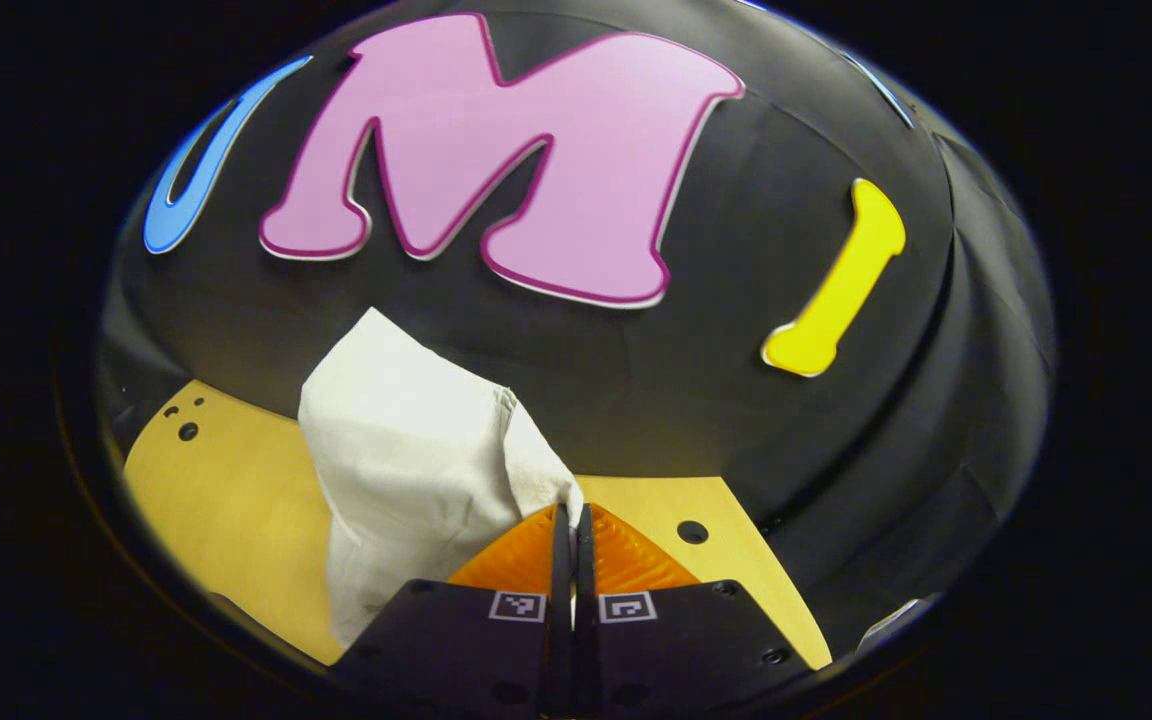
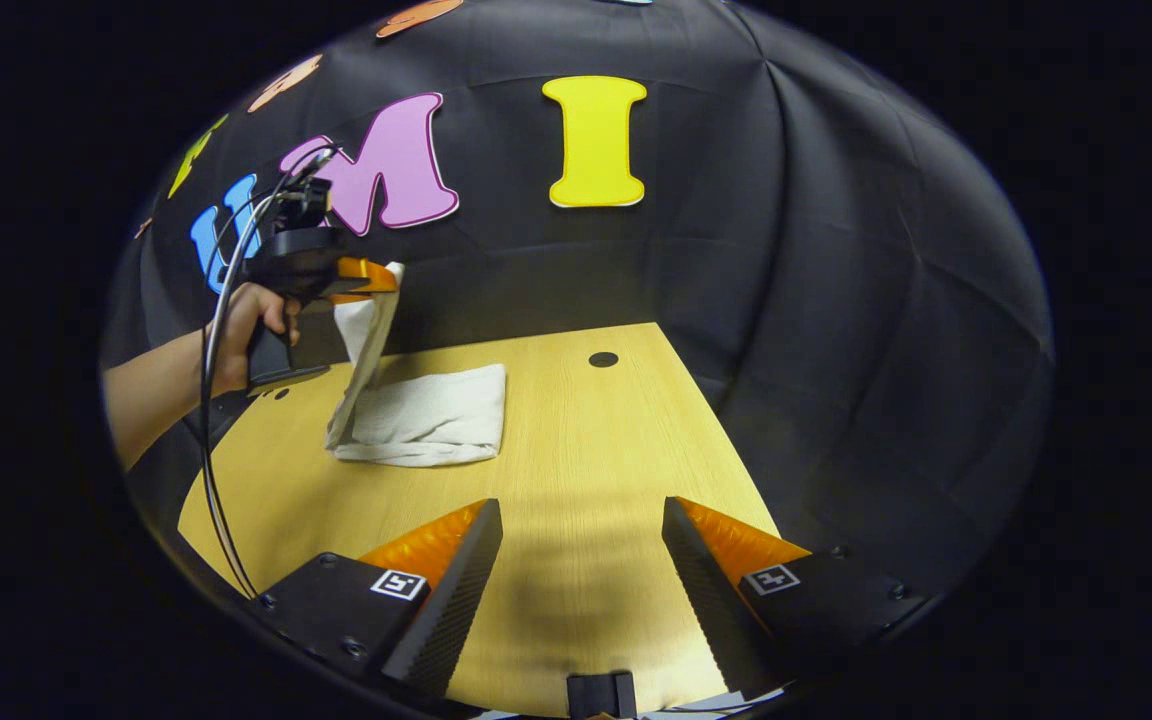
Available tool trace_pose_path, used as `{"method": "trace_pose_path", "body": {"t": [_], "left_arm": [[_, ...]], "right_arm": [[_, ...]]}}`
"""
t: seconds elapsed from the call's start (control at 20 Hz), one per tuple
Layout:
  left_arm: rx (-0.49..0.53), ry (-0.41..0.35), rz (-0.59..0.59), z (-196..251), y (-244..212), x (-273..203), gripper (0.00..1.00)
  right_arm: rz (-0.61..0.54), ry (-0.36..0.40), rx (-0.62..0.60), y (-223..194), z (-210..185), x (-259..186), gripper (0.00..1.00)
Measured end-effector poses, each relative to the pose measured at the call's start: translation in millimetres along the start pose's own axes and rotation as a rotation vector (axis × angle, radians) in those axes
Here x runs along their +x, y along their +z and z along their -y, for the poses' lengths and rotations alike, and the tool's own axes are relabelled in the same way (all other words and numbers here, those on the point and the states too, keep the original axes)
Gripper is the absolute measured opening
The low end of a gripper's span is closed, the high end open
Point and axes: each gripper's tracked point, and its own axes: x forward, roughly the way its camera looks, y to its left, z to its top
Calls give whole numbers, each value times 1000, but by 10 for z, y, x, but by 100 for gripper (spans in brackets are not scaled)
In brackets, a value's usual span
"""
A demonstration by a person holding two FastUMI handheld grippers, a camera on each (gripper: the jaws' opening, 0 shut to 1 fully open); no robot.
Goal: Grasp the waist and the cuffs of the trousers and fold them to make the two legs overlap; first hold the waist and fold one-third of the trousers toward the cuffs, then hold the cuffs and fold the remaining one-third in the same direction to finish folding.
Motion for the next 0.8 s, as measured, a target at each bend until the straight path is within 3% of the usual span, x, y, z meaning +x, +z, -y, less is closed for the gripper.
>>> {"method": "trace_pose_path", "body": {"t": [0.35, 0.55, 0.6, 0.75, 0.8], "left_arm": [[-18, -18, -130, 266, -716, 176, 5], [-52, -48, -213, 296, -1147, -13, 10], [-62, -78, -234, 327, -1245, -101, 7], [-7, -88, -234, 196, -1447, -457, 87], [37, -73, -202, 79, -1423, -651, 82]], "right_arm": [[-31, 19, 16, -179, -50, -80, 99], [-31, 34, -1, -184, -150, -56, 99], [-31, 35, -4, -197, -176, -58, 99], [-24, 35, -11, -180, -277, -42, 99], [-20, 32, -19, -177, -309, -43, 99]]}}
